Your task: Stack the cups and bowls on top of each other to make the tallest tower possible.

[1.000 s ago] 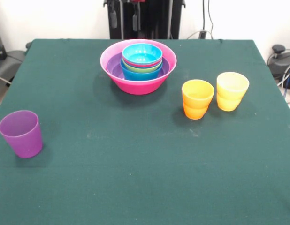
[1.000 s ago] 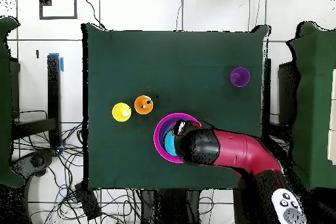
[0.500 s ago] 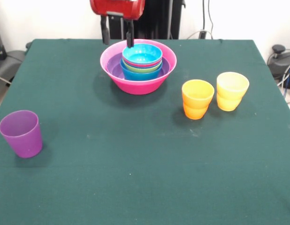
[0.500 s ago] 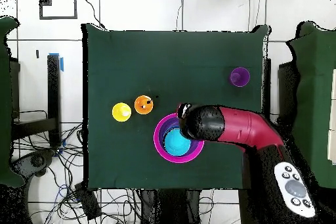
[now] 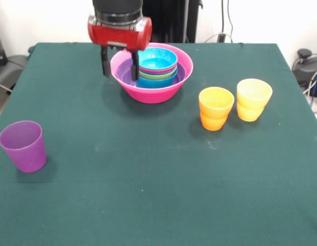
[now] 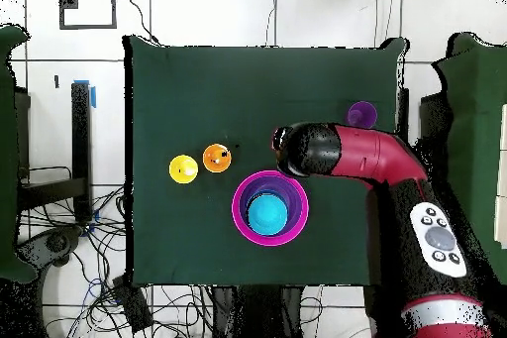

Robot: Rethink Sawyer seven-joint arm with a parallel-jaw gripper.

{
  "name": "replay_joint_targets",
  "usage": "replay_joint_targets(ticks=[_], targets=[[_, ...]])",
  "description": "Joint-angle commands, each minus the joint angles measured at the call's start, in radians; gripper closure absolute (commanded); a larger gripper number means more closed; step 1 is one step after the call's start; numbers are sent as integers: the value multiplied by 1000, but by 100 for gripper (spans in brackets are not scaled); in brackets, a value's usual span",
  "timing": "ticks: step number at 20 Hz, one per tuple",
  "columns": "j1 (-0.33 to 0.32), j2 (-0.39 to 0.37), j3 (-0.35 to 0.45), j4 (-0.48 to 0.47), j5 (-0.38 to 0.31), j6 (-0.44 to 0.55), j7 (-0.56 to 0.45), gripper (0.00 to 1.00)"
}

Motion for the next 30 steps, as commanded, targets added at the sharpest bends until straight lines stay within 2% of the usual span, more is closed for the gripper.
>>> replay_joint_targets(ticks=[1,6,10,17,23,30], targets=[[45,155,69,-208,-95,108,-160,0],[78,256,49,-312,-110,98,-122,0],[96,288,31,-347,-104,110,-87,0],[90,252,30,-284,-64,89,-53,0],[12,163,66,-151,-33,60,-91,0],[-64,145,106,-79,-26,12,-107,0]])
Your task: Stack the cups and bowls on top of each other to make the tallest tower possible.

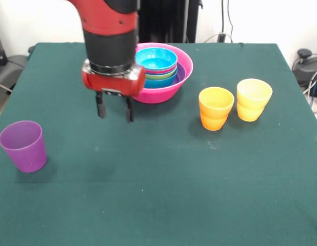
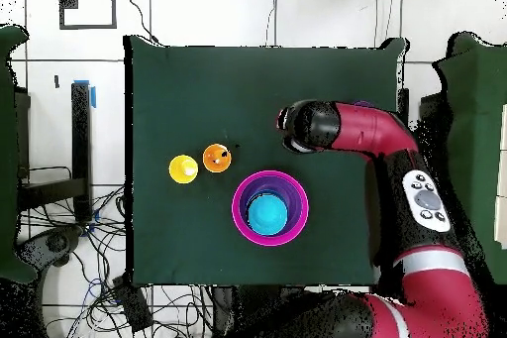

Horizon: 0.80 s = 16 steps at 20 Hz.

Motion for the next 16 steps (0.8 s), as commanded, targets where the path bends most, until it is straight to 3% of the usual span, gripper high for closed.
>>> replay_joint_targets(ticks=[1,9,16], targets=[[-72,-31,95,122,-1,-4,-108,0],[-102,-59,114,163,-18,-4,-105,0],[-102,-32,119,141,-37,-13,-106,0]])
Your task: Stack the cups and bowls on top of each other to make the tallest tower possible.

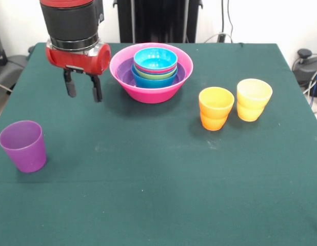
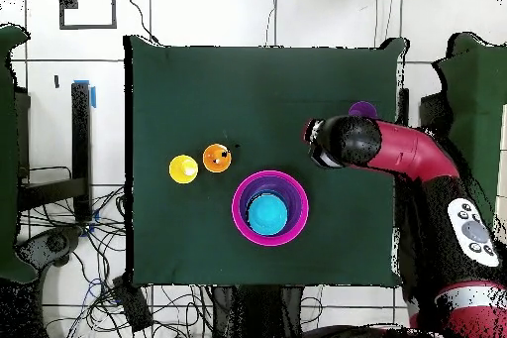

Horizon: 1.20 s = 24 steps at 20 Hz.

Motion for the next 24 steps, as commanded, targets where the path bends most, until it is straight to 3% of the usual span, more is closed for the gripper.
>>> replay_joint_targets(ticks=[1,8,15,24], targets=[[14,40,92,48,-38,-12,-107,0],[-14,33,100,62,-41,-10,-112,0],[-51,26,113,34,-50,58,-171,0],[47,46,73,-197,-56,366,-171,0]])
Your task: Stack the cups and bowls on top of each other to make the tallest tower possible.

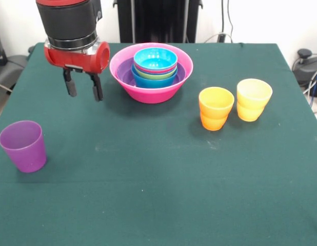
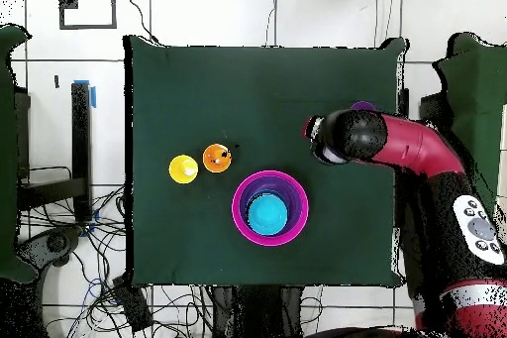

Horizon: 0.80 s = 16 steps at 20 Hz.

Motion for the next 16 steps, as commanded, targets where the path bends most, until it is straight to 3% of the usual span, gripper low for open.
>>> replay_joint_targets(ticks=[1,16], targets=[[74,52,29,-189,-52,305,-173,0],[104,121,38,-304,-80,328,-173,0]])
